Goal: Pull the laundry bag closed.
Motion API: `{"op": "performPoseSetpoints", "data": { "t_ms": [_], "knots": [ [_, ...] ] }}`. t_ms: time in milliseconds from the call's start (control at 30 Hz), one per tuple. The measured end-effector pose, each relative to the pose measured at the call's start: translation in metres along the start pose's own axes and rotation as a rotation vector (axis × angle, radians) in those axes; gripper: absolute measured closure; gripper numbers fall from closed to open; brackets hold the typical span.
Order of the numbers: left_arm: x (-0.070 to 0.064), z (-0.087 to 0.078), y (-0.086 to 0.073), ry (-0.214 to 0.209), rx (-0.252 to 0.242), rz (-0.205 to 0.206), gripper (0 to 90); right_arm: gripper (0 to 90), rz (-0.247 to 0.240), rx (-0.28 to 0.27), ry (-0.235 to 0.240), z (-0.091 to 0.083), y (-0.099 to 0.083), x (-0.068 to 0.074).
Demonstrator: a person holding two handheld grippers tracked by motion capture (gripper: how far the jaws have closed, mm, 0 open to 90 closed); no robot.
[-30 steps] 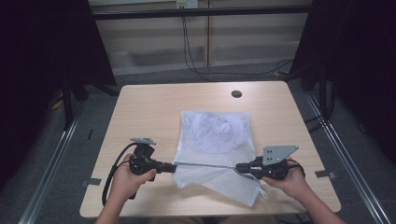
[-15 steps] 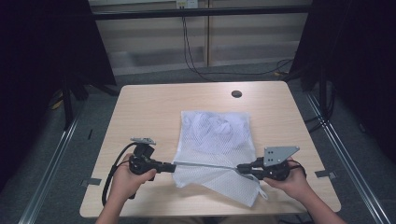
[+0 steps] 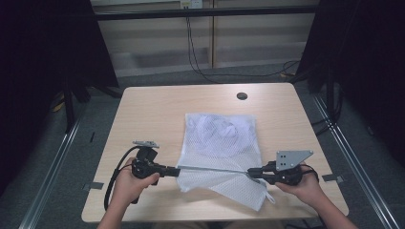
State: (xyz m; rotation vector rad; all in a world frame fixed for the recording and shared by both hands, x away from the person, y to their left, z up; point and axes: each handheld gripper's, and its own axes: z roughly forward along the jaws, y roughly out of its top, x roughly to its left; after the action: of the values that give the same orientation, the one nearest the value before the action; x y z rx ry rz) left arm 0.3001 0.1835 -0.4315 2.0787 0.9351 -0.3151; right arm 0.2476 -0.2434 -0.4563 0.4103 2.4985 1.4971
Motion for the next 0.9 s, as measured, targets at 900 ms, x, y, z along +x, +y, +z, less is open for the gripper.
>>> {"op": "performPoseSetpoints", "data": {
  "t_ms": [900],
  "knots": [
    [0.003,-0.006,-0.002,0.023,-0.003,-0.006,88.3,87.0,0.012,0.003,-0.024,-0.019,-0.012,-0.003]
  ]
}}
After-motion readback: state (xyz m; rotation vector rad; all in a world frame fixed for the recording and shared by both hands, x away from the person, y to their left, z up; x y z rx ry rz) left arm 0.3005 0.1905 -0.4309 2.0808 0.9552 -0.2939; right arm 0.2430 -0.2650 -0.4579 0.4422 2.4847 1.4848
